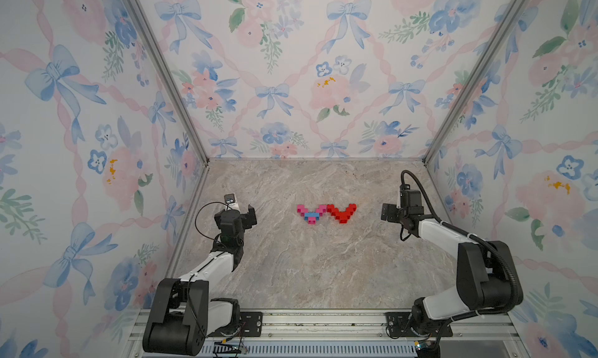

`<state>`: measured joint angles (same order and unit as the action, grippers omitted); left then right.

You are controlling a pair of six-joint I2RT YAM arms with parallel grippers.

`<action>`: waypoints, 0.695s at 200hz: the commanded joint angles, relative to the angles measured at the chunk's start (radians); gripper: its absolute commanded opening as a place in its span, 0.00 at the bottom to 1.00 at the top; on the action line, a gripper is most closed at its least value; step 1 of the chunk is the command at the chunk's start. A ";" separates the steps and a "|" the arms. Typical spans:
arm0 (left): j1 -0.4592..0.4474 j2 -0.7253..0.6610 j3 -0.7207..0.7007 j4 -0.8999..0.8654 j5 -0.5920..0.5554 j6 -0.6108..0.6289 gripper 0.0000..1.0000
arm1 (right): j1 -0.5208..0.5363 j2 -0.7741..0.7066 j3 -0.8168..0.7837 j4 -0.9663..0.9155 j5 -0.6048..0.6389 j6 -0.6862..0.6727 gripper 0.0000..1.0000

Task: Assemble the letter v with lego
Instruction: Reset both arms

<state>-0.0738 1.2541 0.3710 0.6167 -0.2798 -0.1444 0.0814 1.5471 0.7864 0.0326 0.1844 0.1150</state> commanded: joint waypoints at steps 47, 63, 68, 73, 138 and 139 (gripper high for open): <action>0.005 0.070 -0.153 0.403 0.016 0.067 0.98 | 0.013 -0.004 -0.171 0.472 0.030 -0.133 0.97; 0.011 0.094 -0.155 0.460 0.016 0.066 0.98 | 0.010 -0.037 -0.273 0.616 0.030 -0.127 0.97; 0.014 0.105 -0.146 0.459 0.031 0.066 0.98 | 0.001 -0.043 -0.294 0.658 0.023 -0.119 0.97; 0.012 0.115 -0.140 0.459 0.053 0.067 0.98 | -0.007 -0.046 -0.315 0.696 0.011 -0.111 0.97; -0.044 0.300 -0.181 0.739 0.038 0.089 0.98 | -0.024 -0.005 -0.398 0.874 -0.014 -0.101 0.97; -0.044 0.300 -0.182 0.738 0.037 0.089 0.98 | -0.024 -0.004 -0.398 0.874 -0.013 -0.101 0.97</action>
<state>-0.1162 1.5505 0.2001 1.2293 -0.2253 -0.0780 0.0605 1.5398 0.3920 0.8074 0.1860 0.0101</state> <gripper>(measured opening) 0.979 0.974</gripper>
